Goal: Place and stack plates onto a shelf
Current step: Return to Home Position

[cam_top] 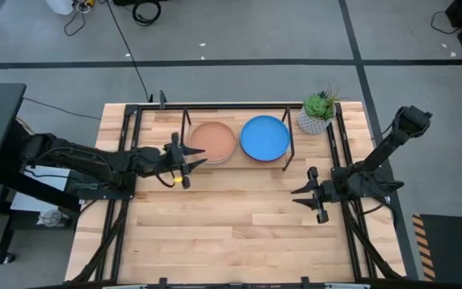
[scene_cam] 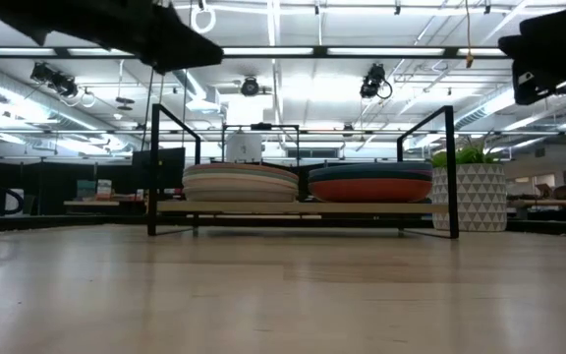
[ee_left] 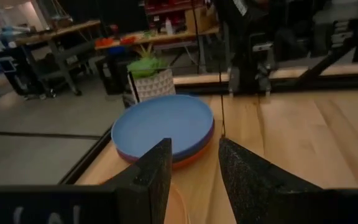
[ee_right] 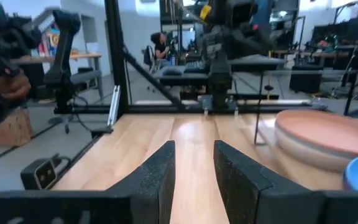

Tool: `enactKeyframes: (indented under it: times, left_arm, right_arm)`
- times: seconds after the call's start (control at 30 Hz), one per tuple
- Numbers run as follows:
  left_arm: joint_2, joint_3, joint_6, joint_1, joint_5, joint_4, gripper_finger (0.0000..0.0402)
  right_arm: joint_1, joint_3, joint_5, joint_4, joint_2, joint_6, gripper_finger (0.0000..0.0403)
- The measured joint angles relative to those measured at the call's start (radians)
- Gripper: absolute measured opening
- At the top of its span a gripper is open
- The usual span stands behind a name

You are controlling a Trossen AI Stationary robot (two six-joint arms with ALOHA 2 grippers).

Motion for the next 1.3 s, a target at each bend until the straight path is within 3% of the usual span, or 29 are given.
enactKeyframes:
  times: [0.63,1.17,1.3]
  left_arm:
    - [-0.227,-0.244,-0.040,0.010,-0.001,0.093,0.0141]
    - [-0.485,-0.459,-0.073,0.022,0.027,0.136,0.0141]
    - [-0.529,-0.482,-0.055,0.022,0.061,0.112,0.0141]
  right_arm:
    - [0.003,-0.004,0.002,-0.365,-0.369,-0.050,0.0117]
    - [-0.068,-0.003,-0.011,-0.724,-0.802,-0.113,0.0117]
    - [-0.083,0.051,-0.018,-0.846,-0.887,-0.110,0.0117]
